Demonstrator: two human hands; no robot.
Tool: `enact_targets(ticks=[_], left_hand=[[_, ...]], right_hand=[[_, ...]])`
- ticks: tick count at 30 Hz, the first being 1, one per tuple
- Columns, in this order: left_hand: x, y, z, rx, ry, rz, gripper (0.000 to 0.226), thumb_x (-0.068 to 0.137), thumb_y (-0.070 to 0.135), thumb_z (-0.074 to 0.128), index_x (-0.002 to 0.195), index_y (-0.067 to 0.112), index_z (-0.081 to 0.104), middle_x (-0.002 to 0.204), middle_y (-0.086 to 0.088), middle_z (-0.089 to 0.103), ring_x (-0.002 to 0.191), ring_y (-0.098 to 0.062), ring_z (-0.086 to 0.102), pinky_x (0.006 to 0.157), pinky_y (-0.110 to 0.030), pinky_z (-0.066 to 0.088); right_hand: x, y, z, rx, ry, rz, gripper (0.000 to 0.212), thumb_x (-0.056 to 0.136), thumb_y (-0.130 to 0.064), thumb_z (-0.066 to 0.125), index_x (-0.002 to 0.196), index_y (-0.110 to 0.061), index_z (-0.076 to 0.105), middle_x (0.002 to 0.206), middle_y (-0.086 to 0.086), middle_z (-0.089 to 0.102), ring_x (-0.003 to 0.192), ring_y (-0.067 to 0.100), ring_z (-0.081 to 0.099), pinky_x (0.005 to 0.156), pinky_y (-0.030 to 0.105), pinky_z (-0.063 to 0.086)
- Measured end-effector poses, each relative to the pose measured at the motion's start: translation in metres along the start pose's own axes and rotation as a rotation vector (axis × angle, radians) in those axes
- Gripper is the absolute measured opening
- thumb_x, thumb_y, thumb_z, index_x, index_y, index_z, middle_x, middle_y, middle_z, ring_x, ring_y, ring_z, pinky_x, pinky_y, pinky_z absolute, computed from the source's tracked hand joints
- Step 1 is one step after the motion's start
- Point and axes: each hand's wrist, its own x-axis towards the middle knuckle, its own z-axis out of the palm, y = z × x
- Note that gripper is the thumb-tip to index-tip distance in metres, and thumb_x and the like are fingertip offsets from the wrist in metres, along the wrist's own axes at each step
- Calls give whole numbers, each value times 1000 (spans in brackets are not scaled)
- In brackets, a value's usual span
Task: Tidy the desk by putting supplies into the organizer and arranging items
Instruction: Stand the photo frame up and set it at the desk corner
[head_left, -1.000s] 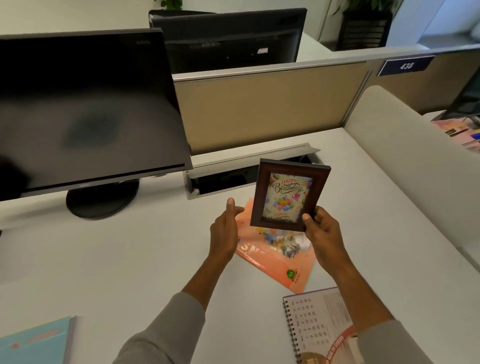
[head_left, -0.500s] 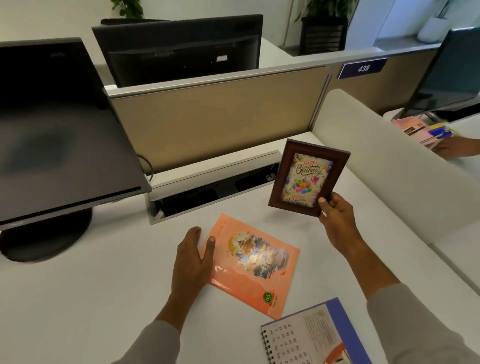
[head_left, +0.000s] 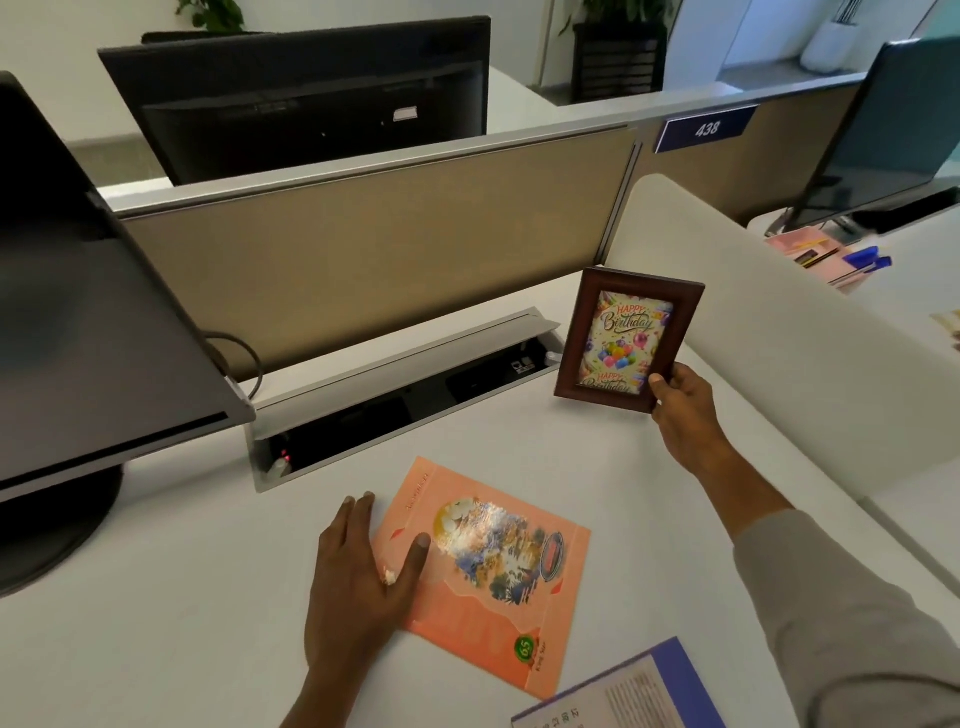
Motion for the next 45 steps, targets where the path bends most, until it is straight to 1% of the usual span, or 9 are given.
enact_targets(ticks=[6,12,18,24,29,34,39,43,45], left_hand=[[1,-2,1,0,-9,-8,92,80,87,35,153,32,26,161,3,29,148,-17,27,115,-43,33],[1,-2,2,11,-14,-9,91,80,87,35,153,33,25,161,3,28,147,-18,28,114,-44,35],[1,-3,2,17,-18,-4,90,81,85,36,153,33,25,161,2,29,147,-19,28,114,-44,35],[1,-2,1,18,-23,-10,90,81,86,35,153,33,25,161,2,29,147,-19,28,114,-45,35],[1,-3,2,20,-22,-10,88,82,85,35,153,34,26,161,3,29,147,-20,28,115,-46,34],[2,-3,2,25,-26,-10,89,81,86,36,152,33,28,161,2,29,147,-21,29,114,-46,35],[1,-3,1,18,-17,-8,88,82,85,37,152,32,30,161,2,30,147,-20,29,115,-45,35],[2,-2,2,20,-14,-5,87,82,84,38,151,32,30,160,1,31,146,-21,30,114,-46,36],[2,-3,2,25,-14,-4,87,82,84,38,151,32,30,160,2,31,146,-21,30,114,-46,36]], right_hand=[[18,8,4,12,13,27,29,103,-7,47,130,-7,57,127,8,64,120,25,62,105,49,49],[21,14,5,13,9,39,31,103,-5,46,133,-4,54,129,10,64,120,25,62,105,46,49],[10,21,7,0,-17,42,32,103,-4,46,134,-4,53,129,11,63,120,24,62,103,43,50],[3,22,5,-33,-65,36,33,103,-6,46,136,-8,53,128,7,63,120,22,61,103,42,50],[-2,23,2,-48,-67,44,32,104,-8,46,135,-10,53,126,6,63,118,21,61,102,41,50],[-1,26,0,-61,-76,39,31,104,-11,47,134,-14,53,129,6,63,121,21,60,103,41,50],[-8,31,-1,-107,-73,32,25,102,-13,52,126,-18,57,124,4,65,119,20,60,103,38,49],[-13,33,2,-130,-54,16,35,101,-8,52,136,-13,51,129,4,62,120,18,58,93,28,49],[-14,32,4,-162,-55,0,36,101,-6,51,137,-13,48,129,3,60,120,17,57,92,26,49]])
